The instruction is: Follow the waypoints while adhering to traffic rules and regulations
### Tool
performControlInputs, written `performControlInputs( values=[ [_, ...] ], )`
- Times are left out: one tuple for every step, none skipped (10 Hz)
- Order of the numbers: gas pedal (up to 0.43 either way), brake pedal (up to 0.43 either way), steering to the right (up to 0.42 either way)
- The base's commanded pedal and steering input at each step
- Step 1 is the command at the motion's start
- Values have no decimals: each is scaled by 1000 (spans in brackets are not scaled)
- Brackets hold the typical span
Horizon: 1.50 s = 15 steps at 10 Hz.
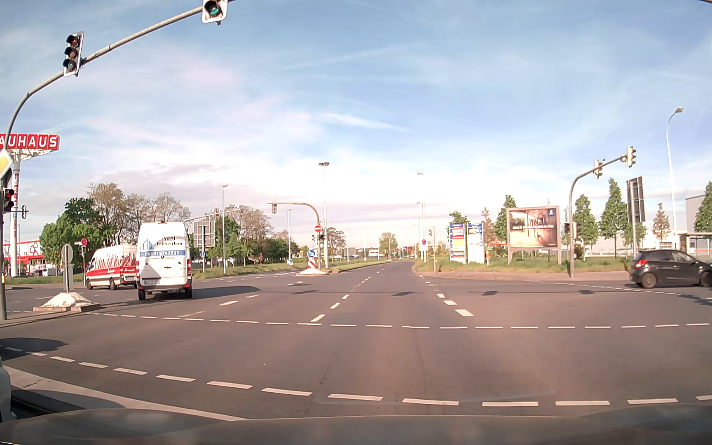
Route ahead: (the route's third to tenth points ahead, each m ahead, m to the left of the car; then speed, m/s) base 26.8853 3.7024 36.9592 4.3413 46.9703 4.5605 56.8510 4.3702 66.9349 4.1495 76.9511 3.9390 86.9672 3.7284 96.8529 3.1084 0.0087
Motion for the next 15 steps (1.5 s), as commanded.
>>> performControlInputs(
  values=[
    [0,293,-6],
    [0,293,-5],
    [0,293,-5],
    [0,293,-5],
    [0,293,-6],
    [0,293,-6],
    [0,293,-6],
    [0,293,-5],
    [0,293,-6],
    [0,293,-6],
    [0,293,-5],
    [0,293,-5],
    [0,293,-5],
    [0,293,-6],
    [0,293,-5]
  ],
)
